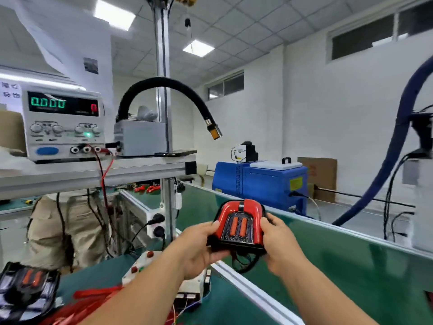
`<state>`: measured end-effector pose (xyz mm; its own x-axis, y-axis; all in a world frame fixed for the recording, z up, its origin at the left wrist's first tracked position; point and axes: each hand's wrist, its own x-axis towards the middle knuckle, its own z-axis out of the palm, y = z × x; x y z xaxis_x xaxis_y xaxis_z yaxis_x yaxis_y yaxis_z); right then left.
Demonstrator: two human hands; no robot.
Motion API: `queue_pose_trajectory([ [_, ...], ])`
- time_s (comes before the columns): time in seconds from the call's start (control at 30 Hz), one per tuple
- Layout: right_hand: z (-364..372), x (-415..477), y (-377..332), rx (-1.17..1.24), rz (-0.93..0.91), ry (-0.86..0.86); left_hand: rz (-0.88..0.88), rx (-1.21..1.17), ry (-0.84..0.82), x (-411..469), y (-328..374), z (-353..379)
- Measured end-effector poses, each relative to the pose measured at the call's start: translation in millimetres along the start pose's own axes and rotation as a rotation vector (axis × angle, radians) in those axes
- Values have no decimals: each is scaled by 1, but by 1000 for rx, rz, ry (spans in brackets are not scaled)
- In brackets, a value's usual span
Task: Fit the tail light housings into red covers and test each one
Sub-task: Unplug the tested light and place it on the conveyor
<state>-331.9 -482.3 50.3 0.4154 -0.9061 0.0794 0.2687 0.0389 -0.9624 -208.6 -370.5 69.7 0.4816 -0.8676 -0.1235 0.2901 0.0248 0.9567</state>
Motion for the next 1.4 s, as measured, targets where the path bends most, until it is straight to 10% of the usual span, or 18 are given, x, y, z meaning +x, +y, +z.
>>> queue_pose_trajectory([
  [0.6,30,-43,29,150,-36,-183,85,-6,44,-55,-33,-48],
  [1.0,166,-175,92,-15,-71,-664,144,-41,546,-178,-6,-195],
  [1.4,166,-168,122,-53,-29,-652,301,125,633,-146,-45,-203],
])
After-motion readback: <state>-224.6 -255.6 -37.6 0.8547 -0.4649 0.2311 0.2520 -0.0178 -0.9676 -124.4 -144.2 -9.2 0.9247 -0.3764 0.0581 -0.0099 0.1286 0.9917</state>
